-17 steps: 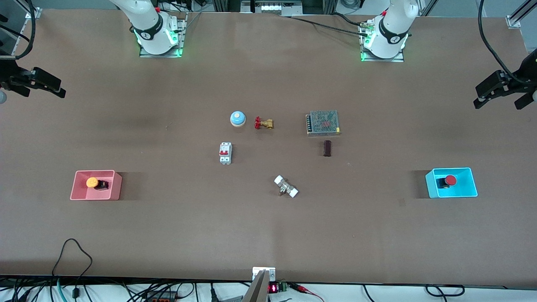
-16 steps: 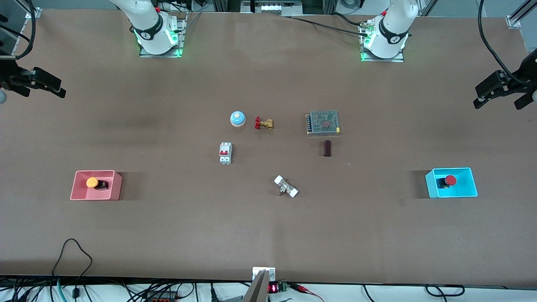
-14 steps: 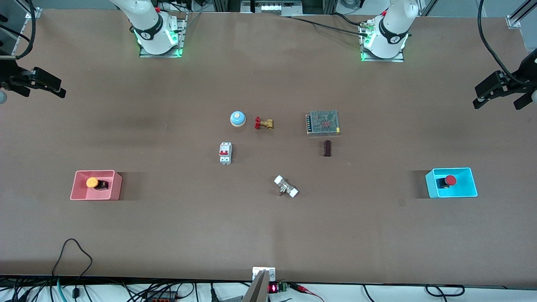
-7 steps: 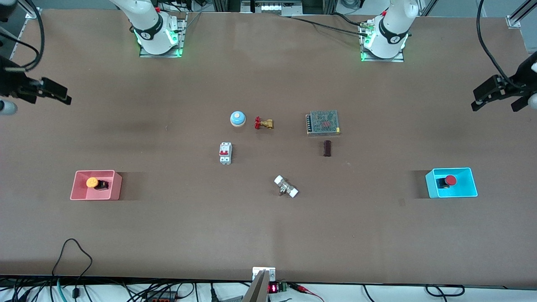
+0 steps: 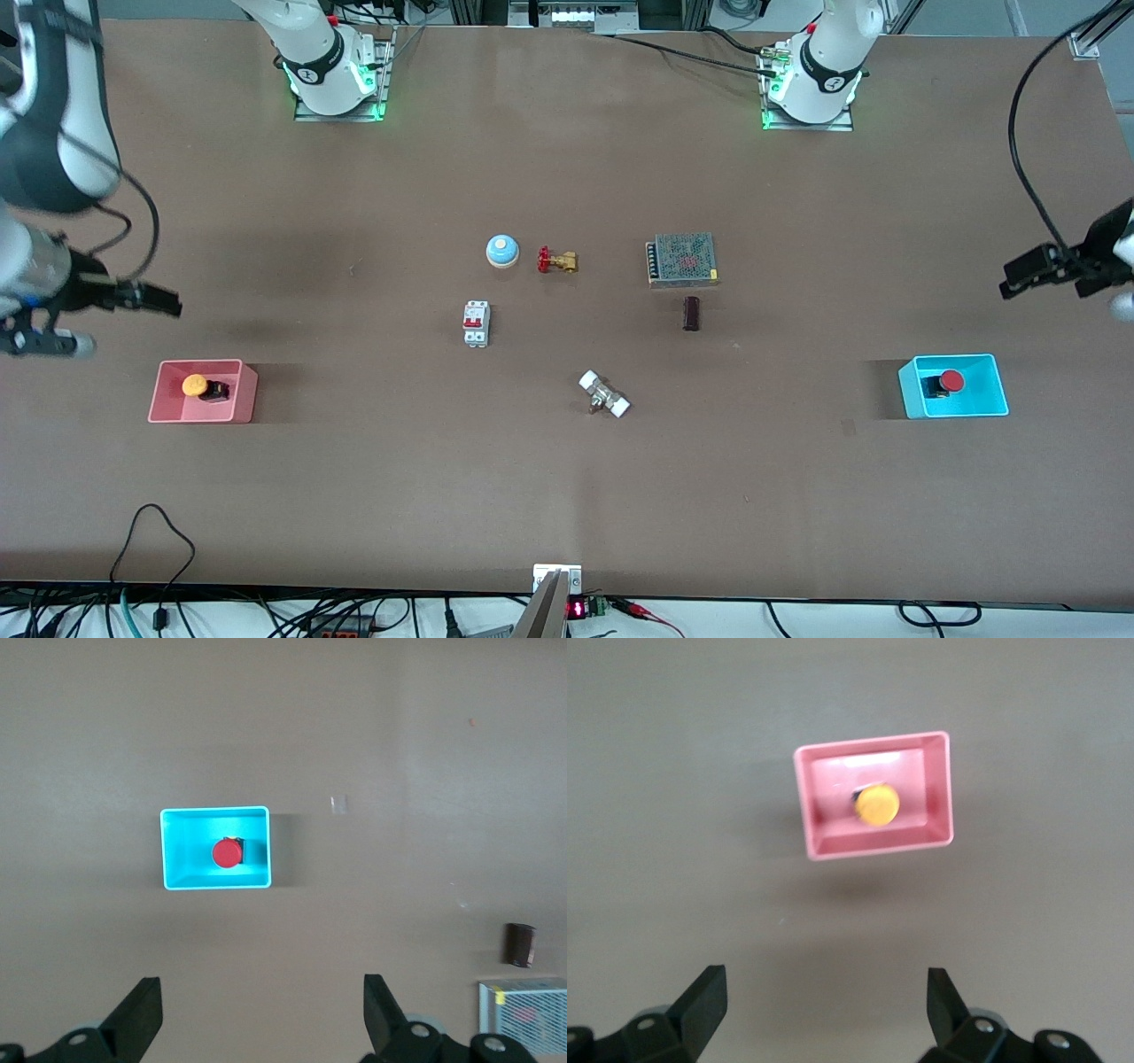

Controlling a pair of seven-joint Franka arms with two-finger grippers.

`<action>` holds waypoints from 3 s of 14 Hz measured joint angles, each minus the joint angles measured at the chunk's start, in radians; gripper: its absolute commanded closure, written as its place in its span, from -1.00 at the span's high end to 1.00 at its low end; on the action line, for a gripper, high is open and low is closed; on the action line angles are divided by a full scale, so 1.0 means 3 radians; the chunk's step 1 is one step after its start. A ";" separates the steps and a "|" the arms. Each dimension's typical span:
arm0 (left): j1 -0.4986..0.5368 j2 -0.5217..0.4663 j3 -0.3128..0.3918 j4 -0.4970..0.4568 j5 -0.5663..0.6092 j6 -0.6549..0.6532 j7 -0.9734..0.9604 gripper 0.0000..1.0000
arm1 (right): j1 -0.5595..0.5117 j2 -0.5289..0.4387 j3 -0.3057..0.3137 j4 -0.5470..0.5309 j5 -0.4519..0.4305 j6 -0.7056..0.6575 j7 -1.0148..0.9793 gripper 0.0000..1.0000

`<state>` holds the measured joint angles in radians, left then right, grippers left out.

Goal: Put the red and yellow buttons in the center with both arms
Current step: 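Move the right gripper to the pink box while the left gripper nears cyan, then lower the right gripper onto the yellow button while the left gripper lowers too, then grasp the yellow button with the right gripper while the left gripper grasps red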

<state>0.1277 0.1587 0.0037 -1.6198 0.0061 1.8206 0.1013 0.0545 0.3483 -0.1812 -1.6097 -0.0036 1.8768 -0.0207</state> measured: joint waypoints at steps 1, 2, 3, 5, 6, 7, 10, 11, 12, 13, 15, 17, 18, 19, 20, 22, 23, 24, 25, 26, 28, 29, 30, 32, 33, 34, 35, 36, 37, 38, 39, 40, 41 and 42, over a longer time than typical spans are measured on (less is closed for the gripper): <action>0.0043 0.0088 0.0002 -0.0003 0.0000 0.0079 0.0050 1.00 | -0.0047 0.0205 -0.0001 0.0118 -0.0009 0.0057 -0.0019 1.00; 0.0086 0.0178 0.0002 -0.0006 0.0000 0.0156 0.0113 1.00 | -0.0076 0.0411 -0.0002 0.0255 -0.0010 0.0123 -0.0039 1.00; 0.0125 0.0265 0.0003 -0.0008 0.0000 0.0227 0.0168 1.00 | -0.0091 0.0599 -0.0002 0.0382 -0.0010 0.0208 -0.0044 1.00; 0.0188 0.0456 0.0003 -0.0014 0.0000 0.0359 0.0270 1.00 | -0.0113 0.0893 -0.0003 0.0533 -0.0010 0.0408 -0.0044 1.00; 0.0208 0.0561 0.0003 -0.0015 0.0000 0.0423 0.0295 1.00 | -0.0130 0.1004 -0.0003 0.0568 -0.0010 0.0491 -0.0044 1.00; 0.0214 0.0659 0.0003 -0.0017 0.0000 0.0490 0.0309 1.00 | -0.0145 0.1088 -0.0004 0.0585 -0.0010 0.0568 -0.0049 1.00; 0.0218 0.0948 0.0003 -0.0019 0.0000 0.0692 0.0324 1.00 | -0.0155 0.1254 -0.0003 0.0603 -0.0010 0.0765 -0.0176 1.00; 0.0220 0.1048 0.0003 -0.0020 0.0000 0.0750 0.0327 1.00 | -0.0155 0.1286 -0.0003 0.0607 -0.0010 0.0793 -0.0207 1.00; 0.0222 0.1137 0.0003 -0.0019 0.0000 0.0797 0.0328 1.00 | -0.0155 0.1308 -0.0003 0.0614 -0.0010 0.0800 -0.0218 1.00; 0.0226 0.1222 0.0003 -0.0019 0.0000 0.0847 0.0328 1.00 | -0.0155 0.1321 -0.0003 0.0614 -0.0010 0.0801 -0.0223 1.00; 0.0264 0.1356 0.0004 -0.0017 0.0000 0.0968 0.0329 1.00 | -0.0155 0.1342 -0.0001 0.0615 -0.0010 0.0801 -0.0280 1.00; 0.0301 0.1449 0.0005 -0.0017 0.0000 0.1063 0.0335 1.00 | -0.0155 0.1367 0.0000 0.0615 -0.0010 0.0801 -0.0455 1.00; 0.0307 0.1484 0.0005 -0.0017 0.0000 0.1098 0.0335 1.00 | -0.0155 0.1380 0.0000 0.0615 -0.0010 0.0801 -0.0513 1.00; 0.0308 0.1514 0.0005 -0.0016 0.0000 0.1124 0.0335 1.00 | -0.0155 0.1394 0.0000 0.0615 -0.0010 0.0801 -0.0536 1.00; 0.0308 0.1539 0.0003 -0.0015 0.0000 0.1133 0.0335 1.00 | -0.0155 0.1408 0.0001 0.0615 -0.0010 0.0801 -0.0549 1.00; 0.0307 0.1578 0.0002 -0.0015 0.0000 0.1156 0.0335 0.93 | -0.0155 0.1443 0.0003 0.0615 -0.0009 0.0801 -0.0561 1.00; 0.0307 0.1598 0.0003 -0.0015 0.0000 0.1174 0.0335 0.86 | -0.0155 0.1459 0.0003 0.0615 -0.0009 0.0801 -0.0562 1.00; 0.0307 0.1616 0.0003 -0.0015 0.0000 0.1189 0.0335 0.76 | -0.0155 0.1474 0.0004 0.0615 0.0005 0.0801 -0.0562 1.00; 0.0308 0.1632 0.0003 -0.0015 0.0000 0.1201 0.0335 0.64 | -0.0155 0.1488 0.0004 0.0615 0.0039 0.0801 -0.0562 1.00; 0.0308 0.1642 0.0003 -0.0014 0.0000 0.1210 0.0334 0.51 | -0.0157 0.1501 0.0004 0.0615 0.0095 0.0801 -0.0562 1.00; 0.0308 0.1643 0.0003 -0.0013 0.0000 0.1215 0.0334 0.28 | -0.0170 0.1525 0.0004 0.0615 0.0144 0.0801 -0.0562 1.00; 0.0307 0.1643 0.0003 -0.0011 0.0000 0.1216 0.0333 0.17 | -0.0177 0.1532 0.0004 0.0615 0.0147 0.0801 -0.0562 0.88; 0.0307 0.1643 0.0003 -0.0010 0.0000 0.1218 0.0333 0.07 | -0.0181 0.1534 0.0004 0.0615 0.0147 0.0801 -0.0563 0.62; 0.0308 0.1643 0.0003 -0.0007 0.0000 0.1218 0.0333 -0.14 | -0.0184 0.1534 0.0004 0.0615 0.0148 0.0801 -0.0563 0.13; 0.0308 0.1644 0.0003 -0.0004 0.0000 0.1218 0.0333 -0.24 | -0.0185 0.1534 0.0004 0.0615 0.0148 0.0801 -0.0564 -0.02; 0.0307 0.1644 0.0003 -0.0002 0.0000 0.1219 0.0333 -0.32 | -0.0186 0.1535 0.0004 0.0615 0.0148 0.0799 -0.0564 -0.24; 0.0308 0.1644 0.0003 0.0001 0.0000 0.1219 0.0333 -0.35 | -0.0190 0.1535 0.0004 0.0615 0.0148 0.0798 -0.0575 -0.32; 0.0308 0.1644 0.0003 0.0008 0.0000 0.1219 0.0333 -0.36 | -0.0196 0.1535 0.0004 0.0615 0.0149 0.0798 -0.0600 -0.41; 0.0308 0.1643 0.0003 0.0022 0.0000 0.1218 0.0333 -0.39 | -0.0202 0.1534 0.0004 0.0615 0.0150 0.0797 -0.0614 -0.43; 0.0308 0.1637 0.0003 0.0047 0.0000 0.1218 0.0333 -0.42 | -0.0207 0.1534 0.0004 0.0617 0.0150 0.0797 -0.0623 -0.47; 0.0307 0.1619 0.0003 0.0078 0.0000 0.1213 0.0333 -0.44 | -0.0209 0.1534 0.0004 0.0619 0.0150 0.0797 -0.0628 -0.52; 0.0306 0.1580 0.0002 0.0103 0.0000 0.1178 0.0333 -0.45 | -0.0209 0.1533 0.0004 0.0625 0.0150 0.0796 -0.0636 -0.53; 0.0303 0.1515 0.0000 0.0119 0.0000 0.1101 0.0333 -0.45 | -0.0209 0.1528 0.0005 0.0642 0.0150 0.0795 -0.0648 -0.53; 0.0296 0.1439 -0.0002 0.0129 0.0000 0.1027 0.0333 -0.45 | -0.0208 0.1517 0.0006 0.0664 0.0150 0.0795 -0.0660 -0.53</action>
<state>0.2165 0.5903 0.0033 -1.5810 0.0061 2.1286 0.2012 -0.0079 0.8034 -0.1794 -1.4105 0.0414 2.1152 -0.2188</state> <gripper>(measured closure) 0.577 0.573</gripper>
